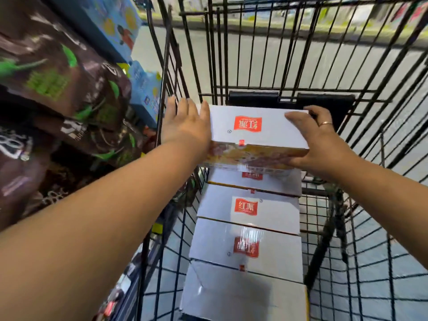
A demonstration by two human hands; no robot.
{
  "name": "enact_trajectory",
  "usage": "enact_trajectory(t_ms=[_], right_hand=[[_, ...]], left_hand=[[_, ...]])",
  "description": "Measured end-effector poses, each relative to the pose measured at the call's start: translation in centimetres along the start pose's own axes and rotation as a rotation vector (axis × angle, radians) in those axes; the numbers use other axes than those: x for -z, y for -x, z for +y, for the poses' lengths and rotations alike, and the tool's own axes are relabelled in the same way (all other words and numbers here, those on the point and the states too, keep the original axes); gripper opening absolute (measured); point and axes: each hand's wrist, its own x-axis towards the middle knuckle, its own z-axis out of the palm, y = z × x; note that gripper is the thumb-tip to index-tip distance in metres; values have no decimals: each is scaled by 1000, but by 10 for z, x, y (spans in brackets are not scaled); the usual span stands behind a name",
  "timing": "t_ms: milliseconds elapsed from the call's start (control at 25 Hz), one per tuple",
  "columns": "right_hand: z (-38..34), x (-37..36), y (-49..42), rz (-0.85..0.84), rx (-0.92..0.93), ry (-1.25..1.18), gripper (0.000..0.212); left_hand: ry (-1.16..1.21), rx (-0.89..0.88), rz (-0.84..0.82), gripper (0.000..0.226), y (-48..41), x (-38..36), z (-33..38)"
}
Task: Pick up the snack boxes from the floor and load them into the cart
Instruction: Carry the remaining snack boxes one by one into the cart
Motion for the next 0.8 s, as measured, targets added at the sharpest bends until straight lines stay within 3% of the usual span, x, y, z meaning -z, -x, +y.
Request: enact_trajectory(t_ms=[200, 360, 480, 800], right_hand=[[-28, 33, 6, -88, 2, 256, 98], [-76, 81, 27, -99, 64, 316, 101], [-123, 118, 59, -108, 139, 359, 101], [-328, 176, 217, -77, 413, 506, 100]], left_hand=[[137, -78, 69, 84, 30, 22, -8], [173, -111, 87, 91, 68, 71, -35], [227, -101, 215, 87, 110, 110, -59], [364, 73, 435, 93, 328, 185, -174]])
